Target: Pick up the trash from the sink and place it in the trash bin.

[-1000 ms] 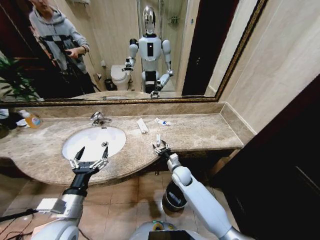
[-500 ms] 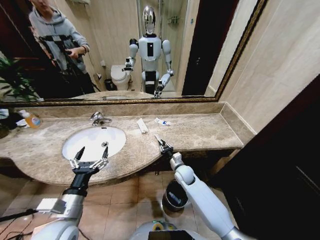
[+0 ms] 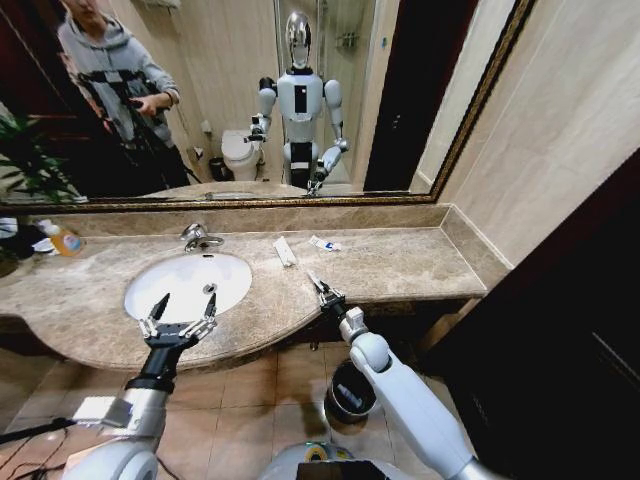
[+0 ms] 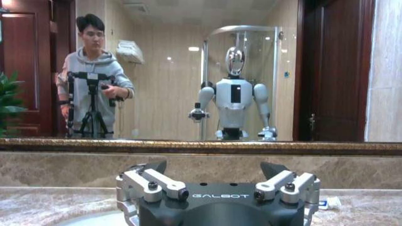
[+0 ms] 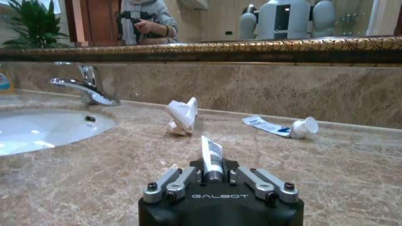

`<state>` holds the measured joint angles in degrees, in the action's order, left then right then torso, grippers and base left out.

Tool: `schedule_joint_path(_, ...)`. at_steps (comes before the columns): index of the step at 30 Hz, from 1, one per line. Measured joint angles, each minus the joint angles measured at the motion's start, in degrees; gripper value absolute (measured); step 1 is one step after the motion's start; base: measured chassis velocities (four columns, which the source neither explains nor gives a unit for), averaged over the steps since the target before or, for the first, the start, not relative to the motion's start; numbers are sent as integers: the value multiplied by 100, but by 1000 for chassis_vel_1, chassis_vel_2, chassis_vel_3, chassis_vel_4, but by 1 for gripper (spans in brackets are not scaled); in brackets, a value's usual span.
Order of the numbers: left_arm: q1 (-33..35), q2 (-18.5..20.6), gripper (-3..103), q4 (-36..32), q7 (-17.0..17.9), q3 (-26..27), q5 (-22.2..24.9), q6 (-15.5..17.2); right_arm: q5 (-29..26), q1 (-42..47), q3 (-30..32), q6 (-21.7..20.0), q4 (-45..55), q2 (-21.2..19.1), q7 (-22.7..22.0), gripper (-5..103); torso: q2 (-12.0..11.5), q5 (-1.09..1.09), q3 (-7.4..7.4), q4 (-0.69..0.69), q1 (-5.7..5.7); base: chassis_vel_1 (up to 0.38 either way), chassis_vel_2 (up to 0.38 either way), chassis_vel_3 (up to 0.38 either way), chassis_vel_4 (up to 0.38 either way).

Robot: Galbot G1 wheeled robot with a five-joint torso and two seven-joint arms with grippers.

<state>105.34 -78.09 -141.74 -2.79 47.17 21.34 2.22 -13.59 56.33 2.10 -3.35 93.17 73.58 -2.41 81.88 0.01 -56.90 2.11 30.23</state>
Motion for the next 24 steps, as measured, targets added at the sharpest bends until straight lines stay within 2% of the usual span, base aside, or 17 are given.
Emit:
schedule_joint_path(8, 1, 0, 100, 0, 0, 0, 0, 0, -265, 354, 479, -59, 935, -482, 177, 19, 0, 0, 0, 1, 0, 0, 0, 0, 0)
schedule_joint_path(11, 0, 0, 100, 0, -2, -1, 0, 0, -546, 941, 1125, 41, 1514, -922, 300, 19, 0, -1, 0, -1, 0, 0, 0, 0, 0)
schedule_joint_path(12, 0, 0, 100, 0, -2, -1, 0, 0, -546, 941, 1125, 41, 1514, -922, 300, 19, 0, -1, 0, -1, 0, 0, 0, 0, 0)
schedule_joint_path(15, 0, 0, 100, 0, 0, 0, 0, 0, -573, 1742, 1752, 499, 1859, -1112, 364, 19, 1, 1, 0, 0, 0, 0, 0, 0, 0)
schedule_joint_path(16, 0, 0, 100, 0, 0, 0, 0, 0, -573, 1742, 1752, 499, 1859, -1112, 364, 19, 1, 1, 0, 0, 0, 0, 0, 0, 0)
schedule_joint_path(19, 0, 0, 100, 0, 0, 0, 0, 0, -570, 2503, 2328, 813, 2182, -1078, 520, 19, 1, 0, 1, -1, -1, 0, 0, 0, 0)
schedule_joint_path(20, 0, 0, 100, 0, 0, 0, 0, 0, -570, 2503, 2328, 813, 2182, -1078, 520, 19, 1, 0, 1, -1, -1, 0, 0, 0, 0)
schedule_joint_path(22, 0, 0, 100, 0, -1, 0, 0, 0, -582, 3040, 2620, 1197, 2245, -986, 708, 19, 1, 0, 1, -1, -1, 0, 0, 0, 0)
schedule_joint_path(24, 0, 0, 100, 0, 0, 0, 0, 0, -582, 3187, 2673, 1313, 2228, -952, 757, 19, 1, 1, 1, 0, 0, 0, 0, 0, 0)
